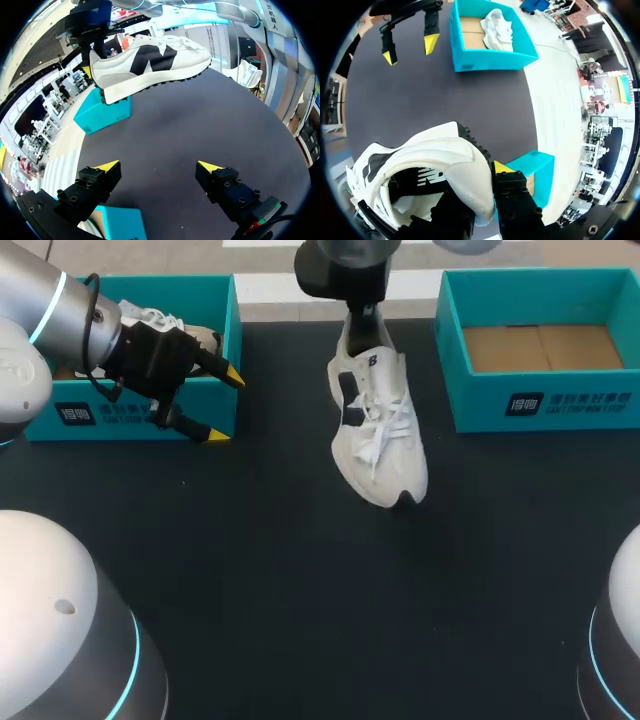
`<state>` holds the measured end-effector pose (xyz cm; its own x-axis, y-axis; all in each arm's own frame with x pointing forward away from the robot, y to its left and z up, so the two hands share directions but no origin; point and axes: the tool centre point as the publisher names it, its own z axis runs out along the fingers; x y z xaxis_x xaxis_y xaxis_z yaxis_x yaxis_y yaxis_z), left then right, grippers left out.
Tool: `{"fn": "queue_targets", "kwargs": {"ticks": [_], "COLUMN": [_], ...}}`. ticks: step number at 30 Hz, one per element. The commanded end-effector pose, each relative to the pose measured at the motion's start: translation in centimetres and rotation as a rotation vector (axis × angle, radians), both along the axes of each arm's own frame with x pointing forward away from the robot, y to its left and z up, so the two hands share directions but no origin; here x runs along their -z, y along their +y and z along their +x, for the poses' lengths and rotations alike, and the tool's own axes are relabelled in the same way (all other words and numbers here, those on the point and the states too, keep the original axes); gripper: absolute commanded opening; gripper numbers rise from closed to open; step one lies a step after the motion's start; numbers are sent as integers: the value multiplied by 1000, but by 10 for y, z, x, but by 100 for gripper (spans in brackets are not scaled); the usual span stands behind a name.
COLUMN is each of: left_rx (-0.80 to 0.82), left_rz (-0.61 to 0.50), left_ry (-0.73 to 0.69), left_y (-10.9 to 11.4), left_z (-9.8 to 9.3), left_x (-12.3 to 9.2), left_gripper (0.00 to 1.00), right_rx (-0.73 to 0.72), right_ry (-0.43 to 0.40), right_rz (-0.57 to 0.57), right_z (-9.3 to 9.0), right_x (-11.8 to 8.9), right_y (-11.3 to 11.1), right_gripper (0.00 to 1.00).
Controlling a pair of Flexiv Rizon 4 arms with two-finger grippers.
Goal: Take the shoe out of the shoebox, open the shoe tongue, remove and reinsert the insole, then place the shoe into the shoebox
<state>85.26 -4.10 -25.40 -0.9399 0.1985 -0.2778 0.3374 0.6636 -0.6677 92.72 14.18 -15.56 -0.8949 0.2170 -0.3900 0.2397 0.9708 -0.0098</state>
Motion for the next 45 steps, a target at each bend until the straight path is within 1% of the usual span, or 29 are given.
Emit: {"fn": "queue_targets", "kwargs": {"ticks": [1, 7, 8, 10, 11, 14, 17, 20, 22, 26, 27, 28, 29, 30, 31, 45], "left_rx": [0, 0, 0, 0, 0, 0, 0, 0, 0, 0, 0, 0, 0, 0, 0, 0], "left_rz": [2, 2, 2, 2, 2, 2, 2, 2, 2, 2, 2, 2, 2, 2, 2, 2], "left_ry": [0, 0, 0, 0, 0, 0, 0, 0, 0, 0, 0, 0, 0, 0, 0, 0], "left_y": [0, 0, 0, 0, 0, 0, 0, 0, 0, 0, 0, 0, 0, 0, 0, 0], "left_z": [0, 0, 0, 0, 0, 0, 0, 0, 0, 0, 0, 0, 0, 0, 0, 0], "left_x": [0, 0, 0, 0, 0, 0, 0, 0, 0, 0, 0, 0, 0, 0, 0, 0], "left_gripper": [100, 100, 100, 100, 100, 100, 100, 100, 100, 100, 100, 100, 100, 100, 100, 100], "right_rx": [-3, -3, -13, -27, -47, -91, -139, -154, -152, -195, -189, -170, -145, -82, -19, -19], "right_ry": [-10, -10, -15, -25, -38, -48, -49, -38, -19, -13, -11, -7, -25, -22, -8, -8], "right_rz": [5, 5, -12, -9, -38, -61, -37, -20, -38, -40, -40, -67, -84, -75, -93, -93], "right_z": [-10, -10, -10, -8, -6, 0, 5, 11, 16, 25, 28, 32, 37, 41, 45, 45], "right_x": [-13, -13, -12, -17, -20, -29, -39, -46, -48, -49, -48, -47, -45, -44, -40, -40], "right_y": [-4, -4, -8, -18, -25, -45, -68, -94, -111, -141, -149, -158, -167, -175, -183, -183], "right_gripper": [0, 0, 0, 0, 0, 0, 0, 0, 0, 0, 0, 0, 0, 0, 0, 0]}}
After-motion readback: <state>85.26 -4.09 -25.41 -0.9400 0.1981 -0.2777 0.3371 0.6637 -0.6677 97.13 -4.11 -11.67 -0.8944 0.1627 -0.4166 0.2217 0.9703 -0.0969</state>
